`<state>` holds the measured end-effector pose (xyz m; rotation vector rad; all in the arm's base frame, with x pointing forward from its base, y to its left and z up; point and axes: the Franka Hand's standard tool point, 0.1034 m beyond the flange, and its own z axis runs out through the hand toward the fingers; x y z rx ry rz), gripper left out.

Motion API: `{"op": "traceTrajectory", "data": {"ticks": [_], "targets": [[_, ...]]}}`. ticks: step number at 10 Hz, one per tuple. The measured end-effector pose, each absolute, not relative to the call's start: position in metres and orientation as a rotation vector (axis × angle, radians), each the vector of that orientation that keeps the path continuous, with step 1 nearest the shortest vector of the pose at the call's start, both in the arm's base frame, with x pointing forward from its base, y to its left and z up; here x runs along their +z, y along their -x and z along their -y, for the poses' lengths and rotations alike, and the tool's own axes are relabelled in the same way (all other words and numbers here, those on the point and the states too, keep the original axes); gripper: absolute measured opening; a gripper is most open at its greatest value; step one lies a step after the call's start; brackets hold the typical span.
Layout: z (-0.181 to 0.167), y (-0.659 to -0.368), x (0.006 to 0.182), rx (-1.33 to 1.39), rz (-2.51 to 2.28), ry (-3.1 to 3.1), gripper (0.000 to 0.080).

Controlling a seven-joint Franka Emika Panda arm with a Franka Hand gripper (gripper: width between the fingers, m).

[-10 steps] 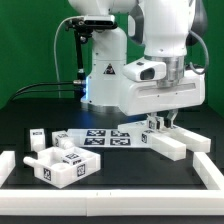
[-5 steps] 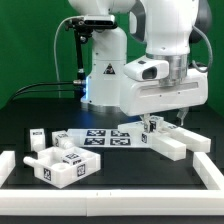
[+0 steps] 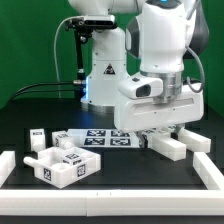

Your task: Assemble chair

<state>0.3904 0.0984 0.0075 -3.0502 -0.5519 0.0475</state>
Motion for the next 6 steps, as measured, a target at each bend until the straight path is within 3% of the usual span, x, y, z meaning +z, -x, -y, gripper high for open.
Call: {"op": "traceTrajectory", "data": {"ticks": [2,3,4,5,6], "targets": [[-0.098,-0.389,0.007,0.038,0.553,3.051,0.0649],[-0.098,-0.389,0.007,0.038,0.553,3.051,0.0553],[-0.098,-0.389,0.007,0.038,0.553,3.051,0.0359],[-0.097,-0.39,0.007,0.044,0.537,3.054,0.0359],[-0.098,-0.399,0.009,0.06,0.489,3.06,0.0281]]}}
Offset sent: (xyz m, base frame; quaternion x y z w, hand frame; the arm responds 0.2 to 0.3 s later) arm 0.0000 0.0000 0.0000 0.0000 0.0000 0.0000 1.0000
